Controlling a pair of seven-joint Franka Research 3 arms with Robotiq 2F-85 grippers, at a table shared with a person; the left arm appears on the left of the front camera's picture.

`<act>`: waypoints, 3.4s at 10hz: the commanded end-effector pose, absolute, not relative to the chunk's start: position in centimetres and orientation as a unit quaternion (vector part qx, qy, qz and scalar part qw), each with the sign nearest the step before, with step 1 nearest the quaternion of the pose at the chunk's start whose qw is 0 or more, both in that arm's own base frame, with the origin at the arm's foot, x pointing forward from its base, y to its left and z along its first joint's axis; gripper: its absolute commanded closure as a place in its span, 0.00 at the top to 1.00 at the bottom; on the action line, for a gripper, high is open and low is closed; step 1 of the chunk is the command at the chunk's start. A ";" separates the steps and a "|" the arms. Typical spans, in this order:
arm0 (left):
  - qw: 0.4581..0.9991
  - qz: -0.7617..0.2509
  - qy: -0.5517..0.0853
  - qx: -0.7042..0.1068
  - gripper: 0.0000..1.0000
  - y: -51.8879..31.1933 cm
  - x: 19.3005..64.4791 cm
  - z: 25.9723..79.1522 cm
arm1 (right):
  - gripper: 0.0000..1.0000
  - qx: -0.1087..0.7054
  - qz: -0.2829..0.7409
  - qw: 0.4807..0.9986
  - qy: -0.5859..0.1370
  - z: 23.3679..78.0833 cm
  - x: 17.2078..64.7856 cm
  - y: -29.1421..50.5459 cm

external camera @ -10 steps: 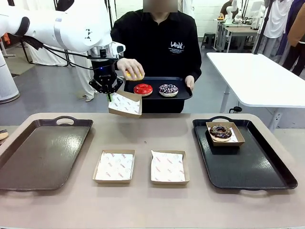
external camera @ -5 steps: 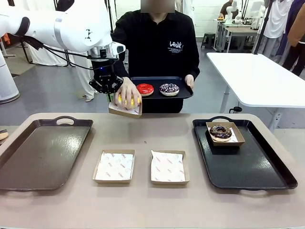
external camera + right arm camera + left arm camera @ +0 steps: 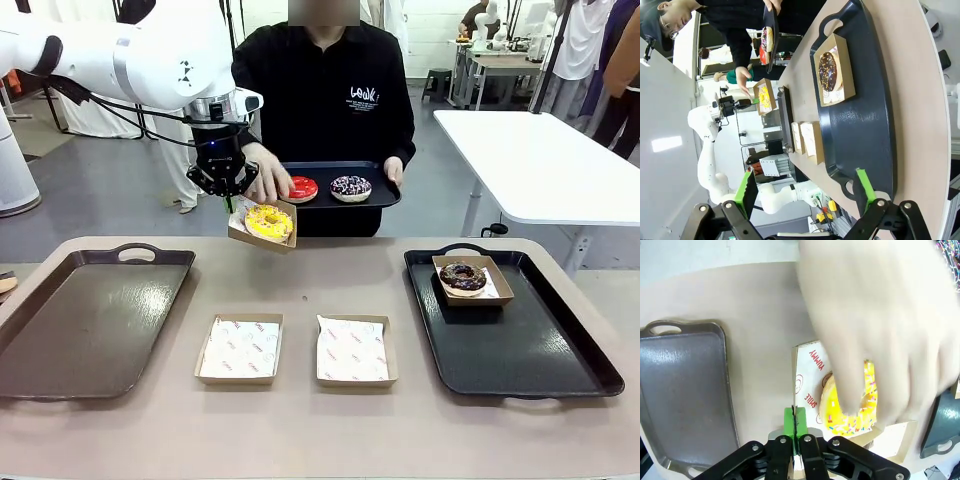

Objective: Individually package the donuts and arrange them on the tray.
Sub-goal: Place the picked Paper togo box on the Handle tray while simultaneously picking up another Paper togo box from the table with the other hand.

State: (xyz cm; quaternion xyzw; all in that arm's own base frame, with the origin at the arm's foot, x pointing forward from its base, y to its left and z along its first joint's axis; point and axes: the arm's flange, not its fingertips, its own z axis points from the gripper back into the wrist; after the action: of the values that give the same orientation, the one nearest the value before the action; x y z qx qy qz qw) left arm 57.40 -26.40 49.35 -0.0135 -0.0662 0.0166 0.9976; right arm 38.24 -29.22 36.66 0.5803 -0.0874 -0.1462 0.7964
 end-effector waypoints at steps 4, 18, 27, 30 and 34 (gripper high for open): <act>0.998 0.012 -0.067 -0.019 0.00 -26.3 57.4 49.4 | 1.00 0.582 -0.149 0.795 -0.085 36.8 38.1 -29.2; 0.994 0.046 -0.084 -0.047 0.01 -10.9 48.8 52.3 | 1.00 0.338 -0.026 0.940 -0.042 52.9 38.6 -8.7; 0.996 0.062 -0.059 0.013 0.01 -3.6 46.9 47.6 | 1.00 0.188 -0.008 0.982 -0.017 52.2 39.8 11.3; 0.997 0.027 -0.060 0.027 0.01 -2.8 46.9 47.6 | 1.00 0.189 0.004 0.982 -0.024 52.3 38.5 11.6; 0.997 0.062 -0.045 0.015 0.01 -3.6 46.8 47.6 | 1.00 0.189 0.004 0.982 -0.024 52.3 38.5 11.6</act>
State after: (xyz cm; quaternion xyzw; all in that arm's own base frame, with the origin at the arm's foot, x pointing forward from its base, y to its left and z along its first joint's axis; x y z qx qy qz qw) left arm 46.80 -3.51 47.55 0.0201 -0.0449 0.0512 0.9975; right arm 38.65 11.65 52.38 0.1964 -0.0231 0.0062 0.9802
